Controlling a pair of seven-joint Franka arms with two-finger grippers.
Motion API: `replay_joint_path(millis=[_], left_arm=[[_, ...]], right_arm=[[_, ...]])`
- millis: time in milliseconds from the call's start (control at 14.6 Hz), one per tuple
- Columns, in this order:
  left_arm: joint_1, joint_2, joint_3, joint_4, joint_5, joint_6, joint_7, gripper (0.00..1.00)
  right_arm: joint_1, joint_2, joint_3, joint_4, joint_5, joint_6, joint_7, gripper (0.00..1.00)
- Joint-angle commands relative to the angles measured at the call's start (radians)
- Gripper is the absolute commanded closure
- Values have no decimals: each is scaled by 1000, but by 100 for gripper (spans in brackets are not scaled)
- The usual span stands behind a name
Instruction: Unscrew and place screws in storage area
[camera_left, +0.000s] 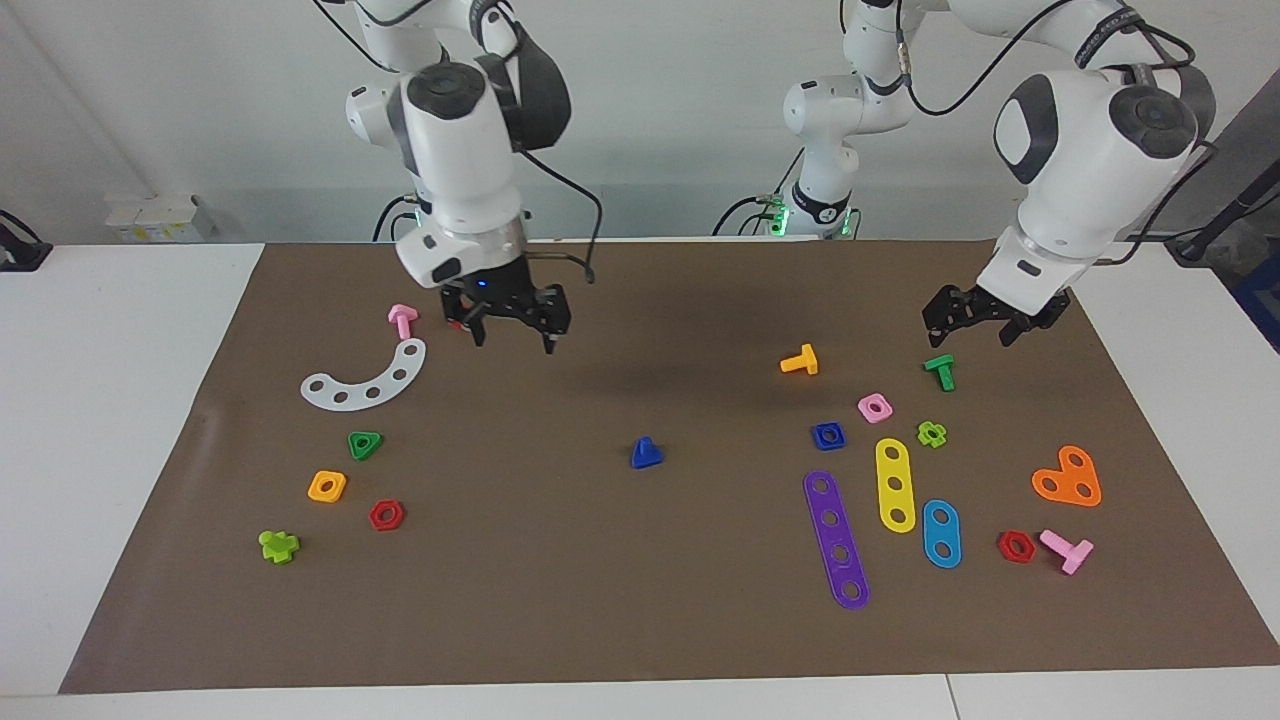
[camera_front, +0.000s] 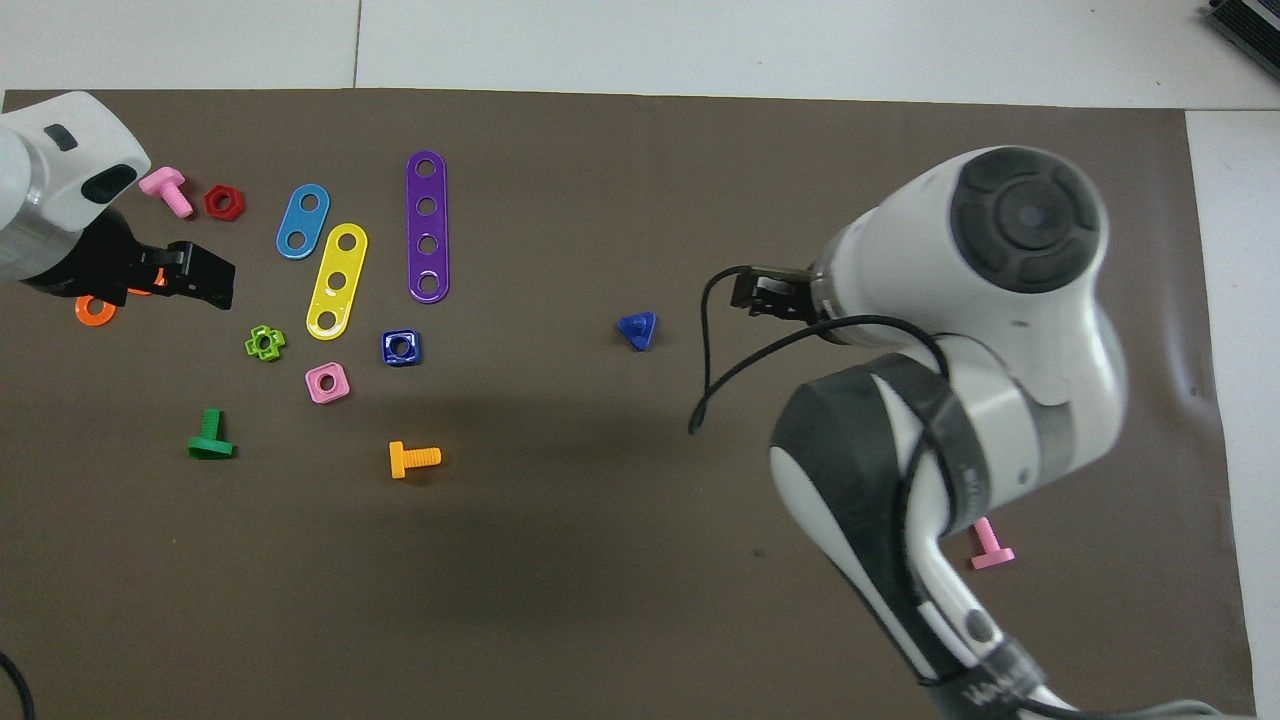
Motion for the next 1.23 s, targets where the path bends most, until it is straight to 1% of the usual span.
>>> replay_joint_path(millis=[0, 69, 206, 343, 411, 480, 548, 685, 754, 891, 960, 1028, 1165], left_arm=[[-9, -54, -4, -3, -16, -42, 5, 0], [-10, -65, -5, -4, -17, -44, 4, 0], [-12, -79, -10, -12, -19, -42, -2, 0], [-12, -82, -10, -23, -19, -36, 1, 0], [-12, -85, -10, -24, -19, -33, 1, 0], [-12, -85, -10, -24, -19, -29, 1, 0], [-12, -87, -10, -29, -20, -27, 1, 0], [-12, -85, -10, -30, -28, -21, 1, 0], [-12, -85, -10, -32, -42, -6, -5, 0], [-12, -87, -10, -38, -46, 16, -8, 0], [-12, -87, -10, -40, -46, 27, -10, 1], [-14, -87, -10, -43, -46, 37, -11, 1], [-17, -102, -10, -78, -46, 65, -10, 3]], right_arm=[[61, 165, -8, 121, 1, 75, 101, 0], [82, 187, -8, 121, 3, 142, 122, 0], [109, 233, -8, 121, 3, 191, 132, 0], [141, 308, -8, 133, -15, 208, 193, 0], [147, 343, -8, 147, -20, 259, 208, 0], [149, 355, -8, 147, -23, 282, 208, 1], [149, 354, -8, 147, -29, 288, 201, 5], [149, 371, -8, 142, -70, 300, 195, 24], [146, 385, -8, 134, -86, 340, 192, 27], [141, 388, -8, 131, -95, 357, 161, 33], [141, 388, -8, 125, -95, 363, 158, 40], [139, 388, -8, 122, -95, 363, 149, 44], [138, 388, -8, 105, -94, 363, 112, 44]])
